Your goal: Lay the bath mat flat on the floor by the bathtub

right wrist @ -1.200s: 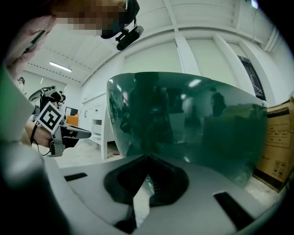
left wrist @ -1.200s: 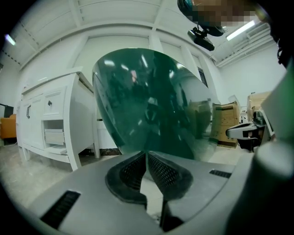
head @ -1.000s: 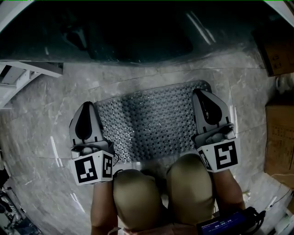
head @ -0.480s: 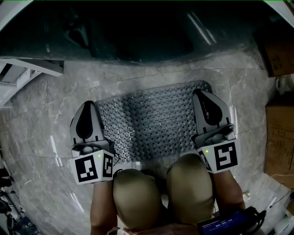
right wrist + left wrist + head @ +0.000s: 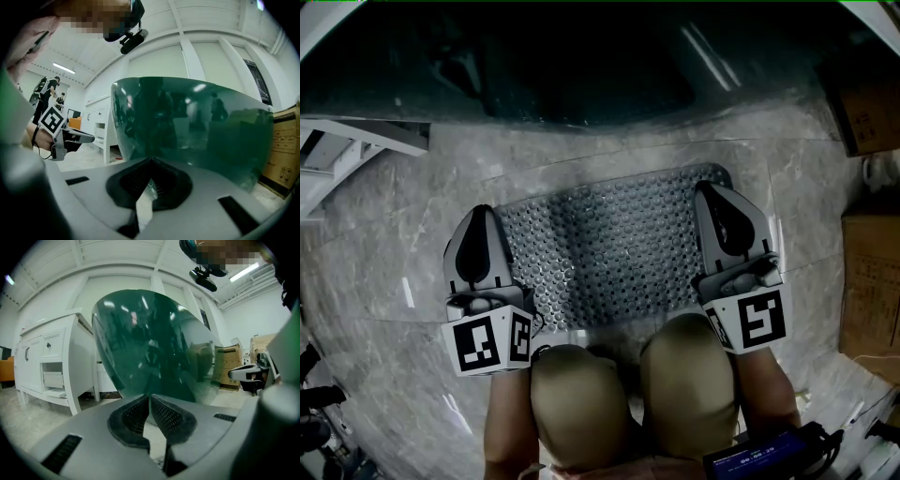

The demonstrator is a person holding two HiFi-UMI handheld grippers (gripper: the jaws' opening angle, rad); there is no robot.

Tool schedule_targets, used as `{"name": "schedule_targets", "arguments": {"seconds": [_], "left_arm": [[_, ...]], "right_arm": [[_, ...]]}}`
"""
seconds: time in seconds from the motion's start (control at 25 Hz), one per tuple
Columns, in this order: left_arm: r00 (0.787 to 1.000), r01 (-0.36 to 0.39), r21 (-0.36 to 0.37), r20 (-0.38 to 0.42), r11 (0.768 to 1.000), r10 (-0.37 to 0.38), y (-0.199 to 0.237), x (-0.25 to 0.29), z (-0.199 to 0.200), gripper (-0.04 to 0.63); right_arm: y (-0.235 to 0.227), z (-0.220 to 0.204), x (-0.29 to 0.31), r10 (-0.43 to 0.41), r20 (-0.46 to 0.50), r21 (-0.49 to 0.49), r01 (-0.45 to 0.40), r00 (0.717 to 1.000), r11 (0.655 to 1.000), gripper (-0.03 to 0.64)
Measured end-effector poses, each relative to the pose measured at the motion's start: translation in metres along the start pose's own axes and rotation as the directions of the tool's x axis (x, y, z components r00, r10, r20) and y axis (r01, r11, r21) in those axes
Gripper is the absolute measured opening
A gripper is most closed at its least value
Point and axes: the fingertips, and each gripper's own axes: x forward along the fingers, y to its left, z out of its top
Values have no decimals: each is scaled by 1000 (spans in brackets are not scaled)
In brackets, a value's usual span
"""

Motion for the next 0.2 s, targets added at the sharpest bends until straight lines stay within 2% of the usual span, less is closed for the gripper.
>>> {"name": "schedule_targets", "arguments": {"seconds": [0.2], "left_arm": [[1000,5,5,-3,1000,-5,-3,1,-1,40]], "right_arm": [[0,0,0,2,1,-1,-2,1000,1000,18]]}}
